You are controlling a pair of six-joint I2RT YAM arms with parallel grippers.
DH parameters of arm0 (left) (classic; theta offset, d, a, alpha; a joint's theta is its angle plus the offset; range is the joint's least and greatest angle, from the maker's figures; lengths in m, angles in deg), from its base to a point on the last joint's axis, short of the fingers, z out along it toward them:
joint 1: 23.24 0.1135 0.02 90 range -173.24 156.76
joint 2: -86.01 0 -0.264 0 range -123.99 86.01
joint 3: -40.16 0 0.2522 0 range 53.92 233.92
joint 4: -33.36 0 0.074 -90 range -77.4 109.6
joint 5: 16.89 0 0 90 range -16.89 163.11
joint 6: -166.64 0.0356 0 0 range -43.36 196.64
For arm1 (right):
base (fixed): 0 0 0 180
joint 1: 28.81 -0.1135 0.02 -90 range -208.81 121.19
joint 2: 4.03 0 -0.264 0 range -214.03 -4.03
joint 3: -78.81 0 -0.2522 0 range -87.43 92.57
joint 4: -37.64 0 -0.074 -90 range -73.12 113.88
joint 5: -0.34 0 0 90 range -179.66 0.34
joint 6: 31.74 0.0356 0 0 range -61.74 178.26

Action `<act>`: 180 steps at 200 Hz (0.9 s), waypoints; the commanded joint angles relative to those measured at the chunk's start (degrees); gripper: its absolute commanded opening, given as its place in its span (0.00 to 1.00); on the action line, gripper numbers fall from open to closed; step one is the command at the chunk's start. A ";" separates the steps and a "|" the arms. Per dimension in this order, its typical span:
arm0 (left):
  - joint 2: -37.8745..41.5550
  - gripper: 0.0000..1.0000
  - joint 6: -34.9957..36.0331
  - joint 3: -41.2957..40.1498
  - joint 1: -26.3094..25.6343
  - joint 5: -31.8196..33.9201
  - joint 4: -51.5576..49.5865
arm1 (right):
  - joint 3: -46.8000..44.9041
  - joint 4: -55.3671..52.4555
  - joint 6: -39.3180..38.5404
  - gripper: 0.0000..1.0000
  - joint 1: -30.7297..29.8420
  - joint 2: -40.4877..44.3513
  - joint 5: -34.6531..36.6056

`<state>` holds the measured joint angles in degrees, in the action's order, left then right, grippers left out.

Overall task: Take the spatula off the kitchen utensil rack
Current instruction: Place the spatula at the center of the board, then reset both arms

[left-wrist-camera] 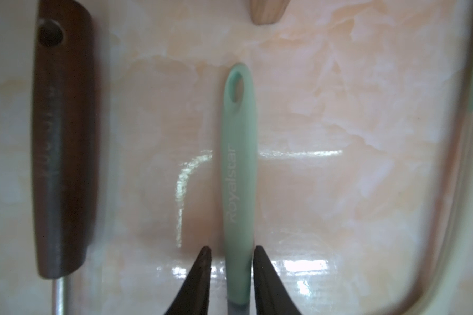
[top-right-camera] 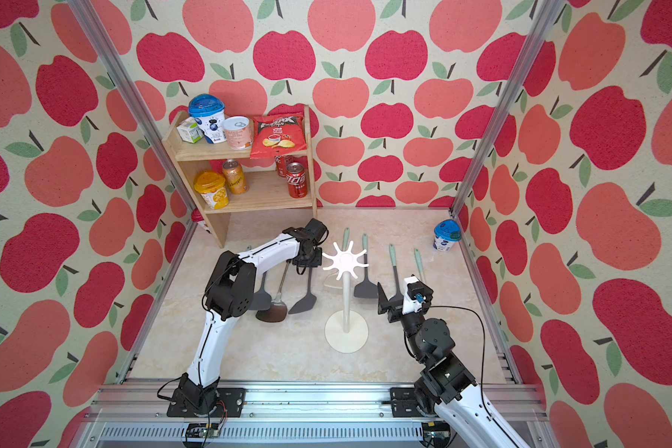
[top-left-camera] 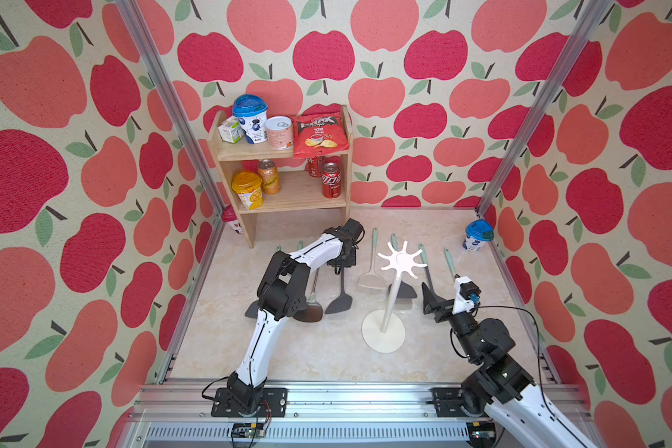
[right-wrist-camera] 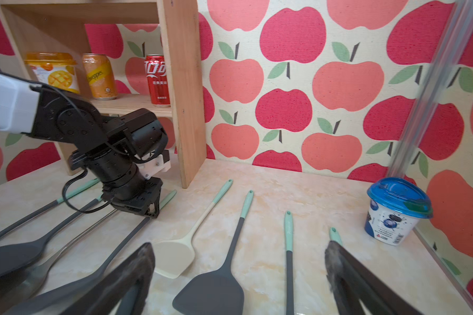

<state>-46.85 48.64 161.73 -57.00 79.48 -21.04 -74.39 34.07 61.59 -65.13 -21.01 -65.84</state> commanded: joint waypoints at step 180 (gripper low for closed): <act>56.58 0.97 24.54 -54.19 -2.16 3.17 55.31 | 13.20 -1.37 17.06 1.00 28.59 -42.68 -5.30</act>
<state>6.53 68.13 110.49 -60.85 79.79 26.61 -66.98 29.63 78.73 -38.39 -56.50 -71.37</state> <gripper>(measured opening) 0.975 0.997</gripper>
